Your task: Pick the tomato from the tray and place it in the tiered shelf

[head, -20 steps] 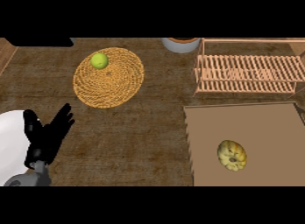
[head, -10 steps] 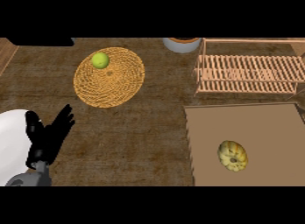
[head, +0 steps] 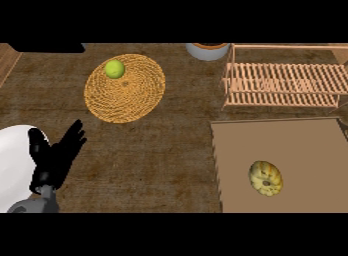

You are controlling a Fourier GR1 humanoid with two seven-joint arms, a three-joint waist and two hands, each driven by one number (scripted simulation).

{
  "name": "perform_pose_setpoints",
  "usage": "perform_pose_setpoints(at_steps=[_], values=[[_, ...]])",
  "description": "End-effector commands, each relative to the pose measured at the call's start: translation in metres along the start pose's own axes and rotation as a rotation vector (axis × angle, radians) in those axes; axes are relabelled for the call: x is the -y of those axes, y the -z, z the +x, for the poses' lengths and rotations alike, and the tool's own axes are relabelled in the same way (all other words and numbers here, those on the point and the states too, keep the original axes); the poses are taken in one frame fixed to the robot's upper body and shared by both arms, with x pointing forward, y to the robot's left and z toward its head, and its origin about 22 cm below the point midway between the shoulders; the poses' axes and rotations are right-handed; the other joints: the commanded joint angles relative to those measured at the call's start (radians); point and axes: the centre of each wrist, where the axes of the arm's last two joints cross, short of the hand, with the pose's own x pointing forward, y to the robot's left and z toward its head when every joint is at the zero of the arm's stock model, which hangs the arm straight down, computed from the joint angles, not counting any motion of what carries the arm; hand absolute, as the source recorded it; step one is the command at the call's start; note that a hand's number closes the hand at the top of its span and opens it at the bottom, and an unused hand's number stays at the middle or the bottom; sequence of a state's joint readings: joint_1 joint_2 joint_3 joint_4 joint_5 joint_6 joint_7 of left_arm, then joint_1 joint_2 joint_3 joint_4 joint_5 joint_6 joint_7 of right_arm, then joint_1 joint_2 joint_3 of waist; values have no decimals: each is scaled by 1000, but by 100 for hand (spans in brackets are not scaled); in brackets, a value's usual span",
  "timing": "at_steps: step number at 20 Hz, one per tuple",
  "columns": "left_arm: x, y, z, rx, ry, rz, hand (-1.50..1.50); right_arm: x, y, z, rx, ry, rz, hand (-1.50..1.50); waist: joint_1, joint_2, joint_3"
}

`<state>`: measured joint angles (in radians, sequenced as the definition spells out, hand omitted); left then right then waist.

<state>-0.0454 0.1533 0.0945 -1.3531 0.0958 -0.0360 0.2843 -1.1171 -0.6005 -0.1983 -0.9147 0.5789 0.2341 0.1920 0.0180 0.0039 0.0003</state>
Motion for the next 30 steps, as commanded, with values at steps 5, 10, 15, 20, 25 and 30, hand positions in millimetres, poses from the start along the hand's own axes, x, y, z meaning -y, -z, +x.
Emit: perform_pose_setpoints(at_steps=[5,10,15,20,25,30], values=[[20,-9,0,-5,-22,-9,0,-5,15,-4,29,2,15,150,1,-1,0],[-9,-3,-5,-3,-11,14,0,-15,11,-14,25,-65,39,150,-5,-2,-1],[-13,3,21,-8,-8,29,0,1,14,-18,-83,245,-97,-150,-8,-3,0],[6,6,9,-9,5,15,0,27,18,-14,-83,438,-107,-150,-7,0,0],[-15,1,12,-17,1,9,0,35,17,-11,-88,638,-153,-150,-5,-2,0],[10,0,7,-12,-2,-4,0,54,9,-38,-150,666,-345,-150,-1,0,0]])
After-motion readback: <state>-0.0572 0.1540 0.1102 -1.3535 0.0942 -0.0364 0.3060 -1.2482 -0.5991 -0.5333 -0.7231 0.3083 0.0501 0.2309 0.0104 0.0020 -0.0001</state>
